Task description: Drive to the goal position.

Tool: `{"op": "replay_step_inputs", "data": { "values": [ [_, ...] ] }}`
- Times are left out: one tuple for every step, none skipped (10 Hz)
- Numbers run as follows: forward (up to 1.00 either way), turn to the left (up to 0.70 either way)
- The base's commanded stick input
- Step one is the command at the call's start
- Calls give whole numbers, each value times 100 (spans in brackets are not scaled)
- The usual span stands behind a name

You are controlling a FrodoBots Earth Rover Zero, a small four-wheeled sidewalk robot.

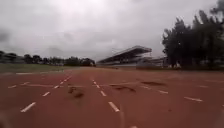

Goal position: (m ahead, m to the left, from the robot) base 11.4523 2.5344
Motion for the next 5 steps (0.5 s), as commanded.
{"op": "replay_step_inputs", "data": {
  "values": [
    [70, 0],
    [70, 0],
    [70, 0],
    [70, 0],
    [70, 0]
  ]
}}
